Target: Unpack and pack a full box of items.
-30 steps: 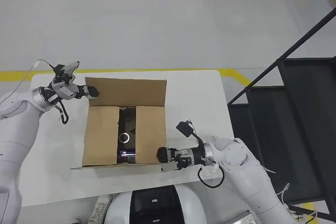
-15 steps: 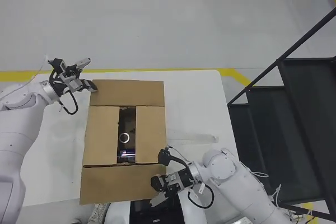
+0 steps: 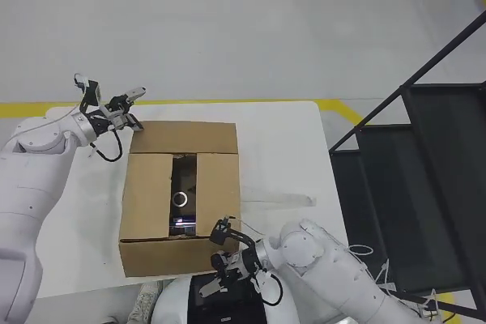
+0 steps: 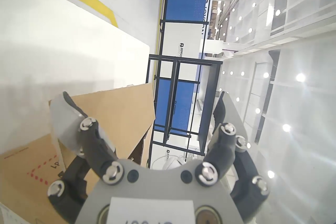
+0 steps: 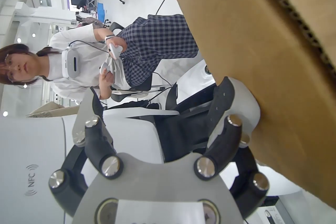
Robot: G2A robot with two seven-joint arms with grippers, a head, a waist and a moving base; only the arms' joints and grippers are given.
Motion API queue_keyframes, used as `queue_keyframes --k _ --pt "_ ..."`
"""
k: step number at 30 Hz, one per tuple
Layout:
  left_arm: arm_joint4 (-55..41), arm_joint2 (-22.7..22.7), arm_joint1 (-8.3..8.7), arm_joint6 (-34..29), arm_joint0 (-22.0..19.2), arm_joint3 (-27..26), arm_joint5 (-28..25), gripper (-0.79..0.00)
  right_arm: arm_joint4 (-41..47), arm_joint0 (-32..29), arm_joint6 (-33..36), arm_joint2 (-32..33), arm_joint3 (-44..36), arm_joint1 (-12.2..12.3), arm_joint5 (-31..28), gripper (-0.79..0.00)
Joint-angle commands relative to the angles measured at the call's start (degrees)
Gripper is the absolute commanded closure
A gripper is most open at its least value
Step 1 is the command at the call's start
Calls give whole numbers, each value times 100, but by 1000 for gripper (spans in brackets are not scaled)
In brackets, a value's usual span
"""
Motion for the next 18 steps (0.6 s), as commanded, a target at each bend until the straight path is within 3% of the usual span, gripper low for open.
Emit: queue_keyframes --k 1,10,18 --pt "153 24 -7 43 -22 0 69 -785 -198 29 -171 -36 46 -1 82 -785" --pt "199 -36 -88 191 -205 42 171 -785 -442 154 -984 -123 196 -24 110 -785" --pt "80 -184 -125 210 -245 117 -47 -785 -465 364 -1231 -267 321 -62 184 -785"
